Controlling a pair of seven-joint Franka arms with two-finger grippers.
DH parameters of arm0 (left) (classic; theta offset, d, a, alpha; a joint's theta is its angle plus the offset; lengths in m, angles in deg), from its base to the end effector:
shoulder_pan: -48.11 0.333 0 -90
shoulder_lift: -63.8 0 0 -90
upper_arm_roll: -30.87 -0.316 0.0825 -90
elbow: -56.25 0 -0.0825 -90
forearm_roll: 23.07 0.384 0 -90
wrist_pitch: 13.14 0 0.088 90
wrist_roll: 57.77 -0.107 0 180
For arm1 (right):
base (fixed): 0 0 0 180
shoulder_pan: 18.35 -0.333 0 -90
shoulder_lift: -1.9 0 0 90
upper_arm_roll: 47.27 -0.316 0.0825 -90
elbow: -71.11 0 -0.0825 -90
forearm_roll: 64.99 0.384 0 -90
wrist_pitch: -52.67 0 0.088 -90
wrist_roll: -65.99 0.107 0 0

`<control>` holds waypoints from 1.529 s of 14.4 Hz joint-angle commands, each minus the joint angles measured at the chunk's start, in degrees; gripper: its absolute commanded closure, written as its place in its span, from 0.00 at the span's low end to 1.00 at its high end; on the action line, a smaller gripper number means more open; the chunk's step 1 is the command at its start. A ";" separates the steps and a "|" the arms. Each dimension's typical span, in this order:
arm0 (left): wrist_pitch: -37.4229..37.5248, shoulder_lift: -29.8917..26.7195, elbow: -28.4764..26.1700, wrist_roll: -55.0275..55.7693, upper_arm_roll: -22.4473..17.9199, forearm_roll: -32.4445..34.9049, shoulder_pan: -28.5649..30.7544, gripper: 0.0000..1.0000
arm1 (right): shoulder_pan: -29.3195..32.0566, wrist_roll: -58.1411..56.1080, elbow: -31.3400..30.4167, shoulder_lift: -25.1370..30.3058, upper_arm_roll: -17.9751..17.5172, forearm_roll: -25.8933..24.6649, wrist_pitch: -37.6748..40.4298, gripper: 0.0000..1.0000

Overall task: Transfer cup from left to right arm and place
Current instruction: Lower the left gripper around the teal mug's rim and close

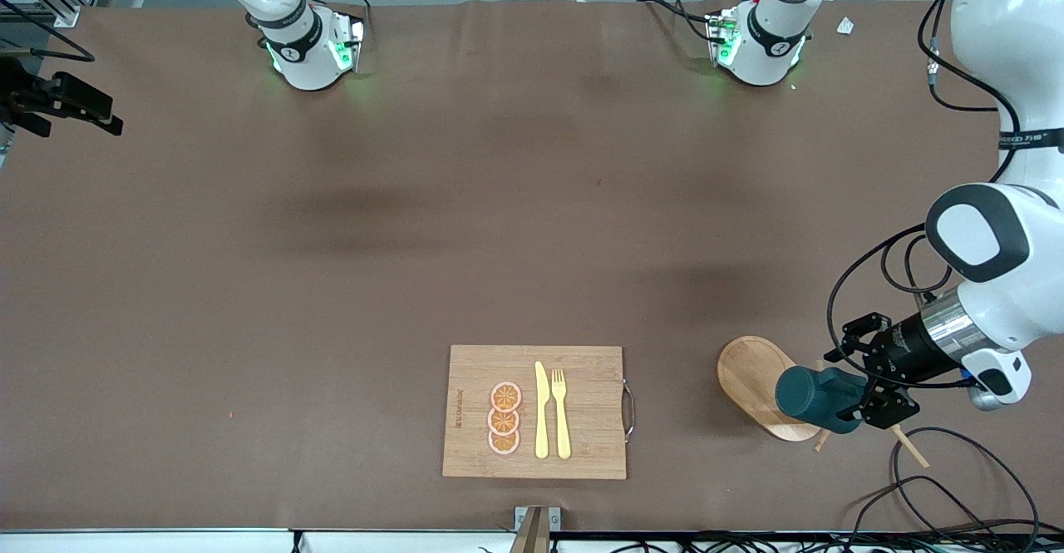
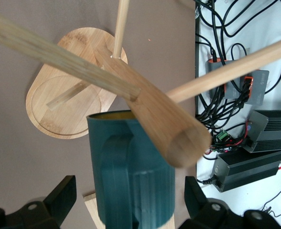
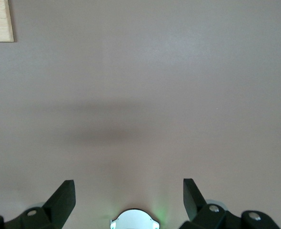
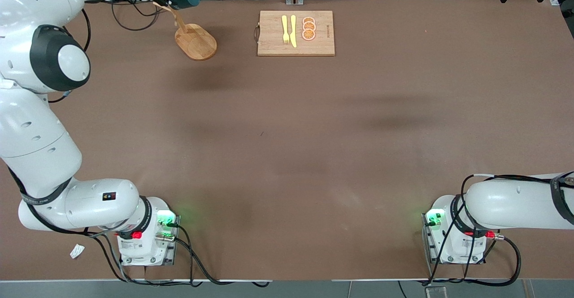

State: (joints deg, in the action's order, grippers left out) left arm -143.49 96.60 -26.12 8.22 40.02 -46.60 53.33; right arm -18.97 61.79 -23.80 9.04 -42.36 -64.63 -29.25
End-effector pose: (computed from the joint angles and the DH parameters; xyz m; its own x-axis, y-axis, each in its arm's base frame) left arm 0.7357 -0.0368 0.3918 0.2694 0.9075 -0.3223 0.9223 -0.1467 0.3576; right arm 0.4983 -0.0396 0.6385 0.9949 0.0014 -0.1008 -0.0010 -0.9997 -0.0244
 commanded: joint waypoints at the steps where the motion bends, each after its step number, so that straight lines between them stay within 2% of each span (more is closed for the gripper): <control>1: -1.82 0.77 0.19 -0.16 -0.01 -0.55 -0.22 0.00 | -0.17 -0.38 -1.42 1.56 0.02 -0.54 -0.26 0.00; 10: -3.94 2.35 0.19 0.28 -0.01 -0.64 -0.83 0.03 | -0.08 -0.38 -1.42 1.56 0.02 -0.54 -0.26 0.00; 12: -3.94 2.53 0.19 0.28 0.08 -0.73 -0.83 0.08 | -0.17 -0.38 -1.42 1.65 0.02 -0.54 -0.26 0.00; 14: -4.29 2.53 0.19 0.45 0.08 -0.90 -0.83 0.25 | -0.17 -0.38 -1.42 1.56 0.02 -0.54 -0.26 0.00; 15: -4.38 2.53 0.19 0.46 0.08 -0.91 -0.83 0.29 | -0.17 -0.38 -1.42 1.56 0.02 -0.54 -0.26 0.00; 22: -3.86 0.69 0.28 3.08 0.78 -1.26 -1.45 0.29 | -0.08 -0.38 -1.42 1.56 0.02 -0.54 -0.26 0.00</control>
State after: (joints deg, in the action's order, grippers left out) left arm -147.37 98.83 -25.83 9.13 40.53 -46.89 52.32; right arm -18.97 61.79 -23.80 9.04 -42.36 -64.63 -29.25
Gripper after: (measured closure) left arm 0.159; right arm 0.000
